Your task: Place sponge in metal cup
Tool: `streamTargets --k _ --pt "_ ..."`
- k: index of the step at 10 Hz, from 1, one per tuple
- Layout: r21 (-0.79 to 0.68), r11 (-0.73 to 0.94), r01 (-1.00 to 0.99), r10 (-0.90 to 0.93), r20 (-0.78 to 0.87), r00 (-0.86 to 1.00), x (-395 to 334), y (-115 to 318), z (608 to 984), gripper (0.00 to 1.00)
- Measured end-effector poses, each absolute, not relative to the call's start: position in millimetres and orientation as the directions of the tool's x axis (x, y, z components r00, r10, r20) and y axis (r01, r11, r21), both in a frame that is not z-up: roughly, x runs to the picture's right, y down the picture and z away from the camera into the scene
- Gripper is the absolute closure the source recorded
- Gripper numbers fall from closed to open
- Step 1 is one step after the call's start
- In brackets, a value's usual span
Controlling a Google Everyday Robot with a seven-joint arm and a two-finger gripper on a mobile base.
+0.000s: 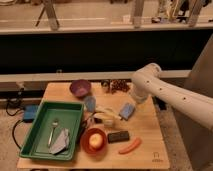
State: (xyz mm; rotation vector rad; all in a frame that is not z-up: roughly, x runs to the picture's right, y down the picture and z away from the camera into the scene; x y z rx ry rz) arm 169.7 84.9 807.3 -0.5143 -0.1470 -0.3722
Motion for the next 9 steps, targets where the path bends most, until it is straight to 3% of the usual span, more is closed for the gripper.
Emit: streamTargets --k 9 --pt "-0.454 0.764 0.458 -0.348 0.307 0.886 159 118 841 0.2"
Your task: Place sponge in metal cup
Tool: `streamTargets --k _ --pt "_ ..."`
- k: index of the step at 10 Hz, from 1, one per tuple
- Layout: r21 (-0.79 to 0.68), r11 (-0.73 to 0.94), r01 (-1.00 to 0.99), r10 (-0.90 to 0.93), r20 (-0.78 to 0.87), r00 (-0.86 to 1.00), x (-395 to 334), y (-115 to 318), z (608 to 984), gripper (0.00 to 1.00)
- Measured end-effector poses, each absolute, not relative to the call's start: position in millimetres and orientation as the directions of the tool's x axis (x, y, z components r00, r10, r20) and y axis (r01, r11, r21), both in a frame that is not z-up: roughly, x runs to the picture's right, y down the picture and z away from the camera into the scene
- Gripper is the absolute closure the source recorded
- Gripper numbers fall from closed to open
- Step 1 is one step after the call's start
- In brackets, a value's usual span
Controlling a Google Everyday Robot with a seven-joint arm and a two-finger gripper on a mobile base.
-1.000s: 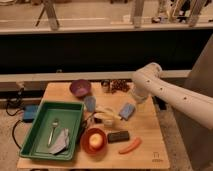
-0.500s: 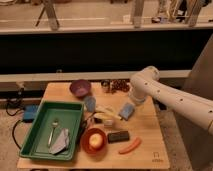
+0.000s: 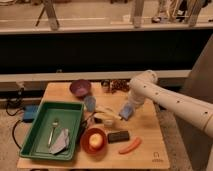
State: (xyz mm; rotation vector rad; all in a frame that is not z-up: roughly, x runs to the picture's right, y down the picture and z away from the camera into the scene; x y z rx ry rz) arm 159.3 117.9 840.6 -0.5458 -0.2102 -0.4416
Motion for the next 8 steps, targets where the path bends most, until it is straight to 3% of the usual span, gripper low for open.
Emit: streamTargets --k 4,8 --pt "-0.452 0.752 0.48 -0.359 0.331 0.873 155 125 848 0.23" --pt "-0.422 0.769 0.48 -0.36 0.333 0.871 159 109 853 0.62"
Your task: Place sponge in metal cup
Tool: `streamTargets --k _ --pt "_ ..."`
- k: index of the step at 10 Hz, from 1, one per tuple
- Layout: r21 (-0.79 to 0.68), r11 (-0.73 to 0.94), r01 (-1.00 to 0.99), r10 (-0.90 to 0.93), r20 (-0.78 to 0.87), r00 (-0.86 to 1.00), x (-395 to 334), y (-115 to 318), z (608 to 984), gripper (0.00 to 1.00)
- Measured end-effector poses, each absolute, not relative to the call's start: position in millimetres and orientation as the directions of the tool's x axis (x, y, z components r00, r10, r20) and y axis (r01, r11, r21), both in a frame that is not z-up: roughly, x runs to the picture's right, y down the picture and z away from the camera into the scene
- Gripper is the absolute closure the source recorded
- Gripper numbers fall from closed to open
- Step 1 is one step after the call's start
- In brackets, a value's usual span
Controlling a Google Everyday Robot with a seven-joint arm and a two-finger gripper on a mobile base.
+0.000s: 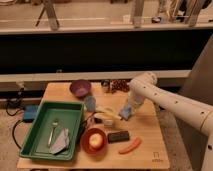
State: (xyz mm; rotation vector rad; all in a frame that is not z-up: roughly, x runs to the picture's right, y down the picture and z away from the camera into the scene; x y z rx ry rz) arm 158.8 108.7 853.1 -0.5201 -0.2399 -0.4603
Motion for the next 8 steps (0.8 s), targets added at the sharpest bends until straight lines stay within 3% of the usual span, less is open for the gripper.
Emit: streamTargets --k 3,4,6,8 --pt "-0.401 0.783 0.476 -0.36 0.331 0.872 163 75 829 0.92" --pt "-0.394 0.787 0.475 -0.362 0.329 0.873 164 69 828 0.96" --pt "-0.382 0.786 0.486 -0.376 0.329 0.866 165 57 838 0.9" --pt "-0.38 0.775 0.505 -0.393 0.337 0.856 162 53 846 0.69"
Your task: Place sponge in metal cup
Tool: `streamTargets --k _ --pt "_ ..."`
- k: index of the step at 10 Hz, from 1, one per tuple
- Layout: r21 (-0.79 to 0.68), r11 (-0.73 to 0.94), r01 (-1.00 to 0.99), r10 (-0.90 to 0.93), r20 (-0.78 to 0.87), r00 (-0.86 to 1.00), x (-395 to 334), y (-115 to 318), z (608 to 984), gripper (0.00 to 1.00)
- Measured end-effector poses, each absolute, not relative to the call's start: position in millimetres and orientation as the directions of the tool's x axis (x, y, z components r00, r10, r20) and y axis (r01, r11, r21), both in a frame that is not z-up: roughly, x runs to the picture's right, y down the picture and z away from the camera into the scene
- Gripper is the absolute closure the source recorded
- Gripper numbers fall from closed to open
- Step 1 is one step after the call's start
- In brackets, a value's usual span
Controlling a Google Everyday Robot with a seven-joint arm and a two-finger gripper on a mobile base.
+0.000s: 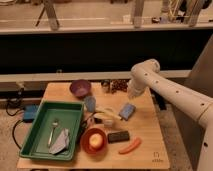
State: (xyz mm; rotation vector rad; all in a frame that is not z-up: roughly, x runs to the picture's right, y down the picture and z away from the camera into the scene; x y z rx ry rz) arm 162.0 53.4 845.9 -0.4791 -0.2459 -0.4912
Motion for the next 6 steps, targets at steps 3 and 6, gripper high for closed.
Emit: streamTargets --k 3,6 --pt "-0.383 0.764 0.519 -0.397 0.354 0.847 161 72 839 0.4" --pt "-0.412 0.732 0.543 -0.393 0.396 0.83 156 82 860 0.2"
